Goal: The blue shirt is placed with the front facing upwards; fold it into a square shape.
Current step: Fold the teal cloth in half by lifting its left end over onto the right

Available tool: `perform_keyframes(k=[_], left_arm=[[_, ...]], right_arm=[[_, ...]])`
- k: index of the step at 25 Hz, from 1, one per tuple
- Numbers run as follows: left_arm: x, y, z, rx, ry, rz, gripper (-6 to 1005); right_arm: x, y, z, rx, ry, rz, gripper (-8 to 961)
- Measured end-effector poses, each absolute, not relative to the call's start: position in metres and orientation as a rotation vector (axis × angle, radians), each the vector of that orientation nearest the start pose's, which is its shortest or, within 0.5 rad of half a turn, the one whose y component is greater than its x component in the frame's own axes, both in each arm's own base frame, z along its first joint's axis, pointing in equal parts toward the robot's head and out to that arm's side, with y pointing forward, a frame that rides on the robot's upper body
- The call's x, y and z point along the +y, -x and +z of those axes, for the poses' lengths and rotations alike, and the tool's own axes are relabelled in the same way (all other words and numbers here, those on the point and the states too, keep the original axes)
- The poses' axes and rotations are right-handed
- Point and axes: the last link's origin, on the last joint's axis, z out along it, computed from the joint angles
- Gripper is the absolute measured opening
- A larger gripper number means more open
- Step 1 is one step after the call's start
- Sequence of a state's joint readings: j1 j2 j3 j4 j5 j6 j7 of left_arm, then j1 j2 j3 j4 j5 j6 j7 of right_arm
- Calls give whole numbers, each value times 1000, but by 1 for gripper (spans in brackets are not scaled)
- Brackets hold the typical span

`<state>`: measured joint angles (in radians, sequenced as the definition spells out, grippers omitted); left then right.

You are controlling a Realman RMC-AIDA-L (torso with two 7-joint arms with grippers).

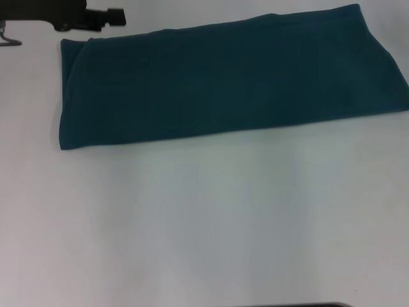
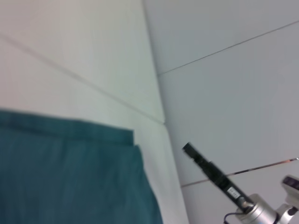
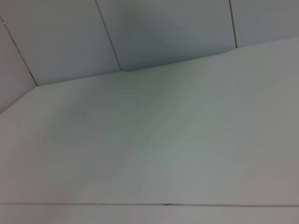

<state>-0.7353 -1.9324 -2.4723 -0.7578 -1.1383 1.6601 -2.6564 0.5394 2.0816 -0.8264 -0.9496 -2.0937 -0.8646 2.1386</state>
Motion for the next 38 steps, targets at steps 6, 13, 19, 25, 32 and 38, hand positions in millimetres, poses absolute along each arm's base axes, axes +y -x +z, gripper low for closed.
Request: perform_keyframes(k=[6,13,19,25,32,38], left_arm=[[392,196,62,-1665,2416,-1142,875],[385,209,57,-1468,2438,-1074,878],[389,212,58,-1410,2485,-881,873],[391,218,40,-1370,2477,-764,873],[391,237,47,-1700,2266,-761,875],[386,252,65,-1911,2161,-741,874]], right_arm=[[422,-276,76,1137,1935,525,584],[416,-278,85,1225,1935,599,584],[407,-274,88,1362,1989,706,583],[395,-283,85,1480,2038,789,624],[375,-284,81,1481,2090,888,861],[365,-291,82,1474,2096,909,944]])
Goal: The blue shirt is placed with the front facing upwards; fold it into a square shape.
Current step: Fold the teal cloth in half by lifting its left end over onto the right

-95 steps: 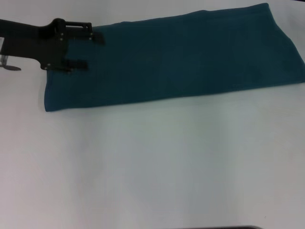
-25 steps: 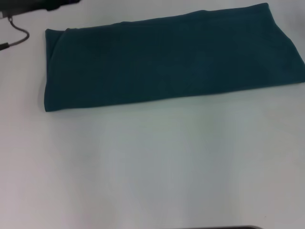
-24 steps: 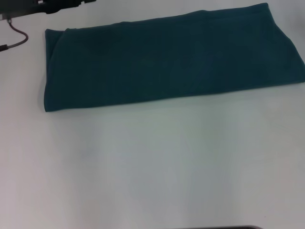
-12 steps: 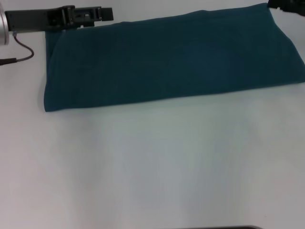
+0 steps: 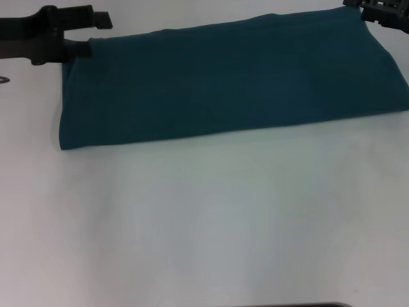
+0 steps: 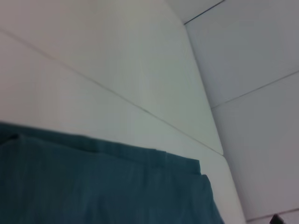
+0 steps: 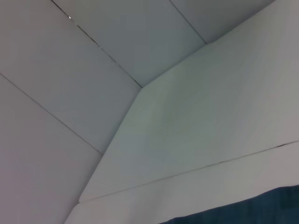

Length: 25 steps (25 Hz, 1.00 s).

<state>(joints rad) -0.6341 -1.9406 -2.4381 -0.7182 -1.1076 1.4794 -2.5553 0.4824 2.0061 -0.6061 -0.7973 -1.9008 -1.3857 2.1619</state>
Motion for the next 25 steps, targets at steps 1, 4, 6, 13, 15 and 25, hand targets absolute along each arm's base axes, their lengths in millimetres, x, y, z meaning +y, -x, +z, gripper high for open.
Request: perform_keyframes(k=[1,4,6,13,15,25], left_arm=[[385,254,66,-1923,2147,-756,874],[383,257,63,-1954,2103,-832,875],[382,258,60,-1987,2079,-849,876],[382,276,74,-2141,1886,-873,876],[378,276,78,-2153,1879,-939,876],[376,272,65,-2104,1913,-993,874]], right_arm=[[364,-292,83,1468,2095,908,944],[364,-293,84,1450,2095,907,944],[366,-292,86,1439,2094,906,944],[370,-289,88,1402,2102,898,945],[372,-289,88,1398,2098,895,945],[375,-285,87,1387,2108,895,945]])
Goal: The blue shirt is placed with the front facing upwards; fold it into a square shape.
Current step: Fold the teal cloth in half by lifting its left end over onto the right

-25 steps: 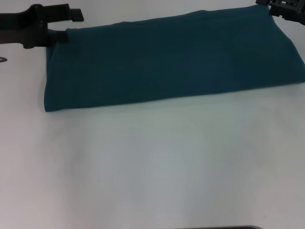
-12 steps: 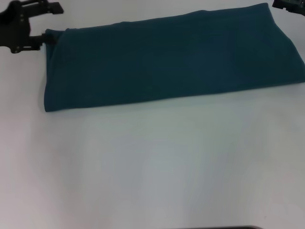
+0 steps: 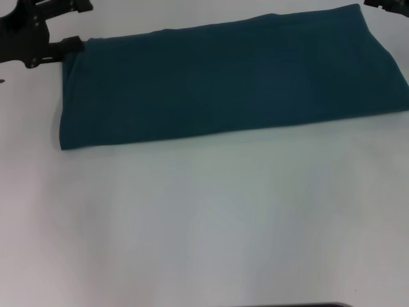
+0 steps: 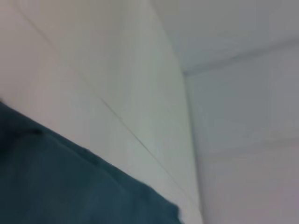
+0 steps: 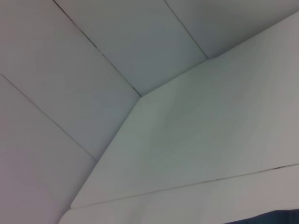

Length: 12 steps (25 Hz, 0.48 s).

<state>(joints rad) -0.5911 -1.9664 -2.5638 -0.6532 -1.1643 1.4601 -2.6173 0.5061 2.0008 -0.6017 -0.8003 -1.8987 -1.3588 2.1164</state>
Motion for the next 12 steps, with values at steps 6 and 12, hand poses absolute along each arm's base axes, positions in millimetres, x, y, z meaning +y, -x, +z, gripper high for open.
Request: perform_keyframes(k=[6,12], left_arm=[[380,296,44,2518,-1993,1086,875],[377,307,37,2603,-1998,985,876]], right_arm=[[373,-286,84,1408,2112,897,944],[371,-288,85,1415,2102,905,944]])
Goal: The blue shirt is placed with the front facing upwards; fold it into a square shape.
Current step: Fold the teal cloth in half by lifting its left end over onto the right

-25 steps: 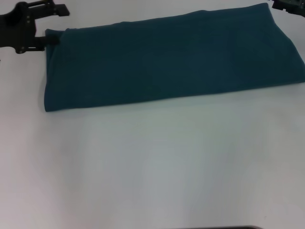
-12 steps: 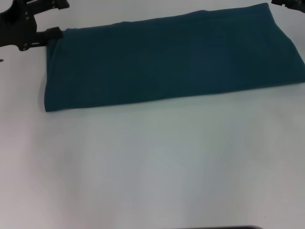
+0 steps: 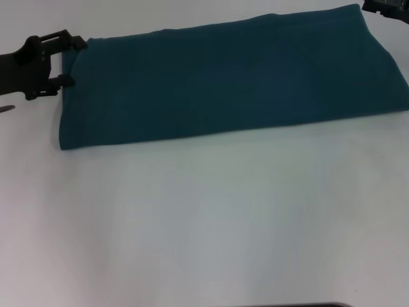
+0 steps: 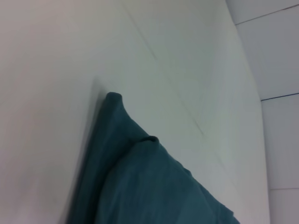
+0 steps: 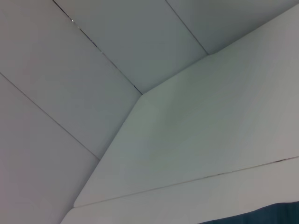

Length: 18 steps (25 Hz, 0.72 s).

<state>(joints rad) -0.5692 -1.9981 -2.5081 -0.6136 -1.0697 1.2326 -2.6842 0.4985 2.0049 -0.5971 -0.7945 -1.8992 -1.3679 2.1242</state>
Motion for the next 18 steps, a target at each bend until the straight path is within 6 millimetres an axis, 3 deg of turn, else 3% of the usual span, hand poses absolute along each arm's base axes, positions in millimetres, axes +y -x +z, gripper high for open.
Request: perform_keyframes(k=[18], left_arm=[[386,319,10,2771,-1998,1023,872]], right_arm=[[370,-289,82,1432,2098,904,944]])
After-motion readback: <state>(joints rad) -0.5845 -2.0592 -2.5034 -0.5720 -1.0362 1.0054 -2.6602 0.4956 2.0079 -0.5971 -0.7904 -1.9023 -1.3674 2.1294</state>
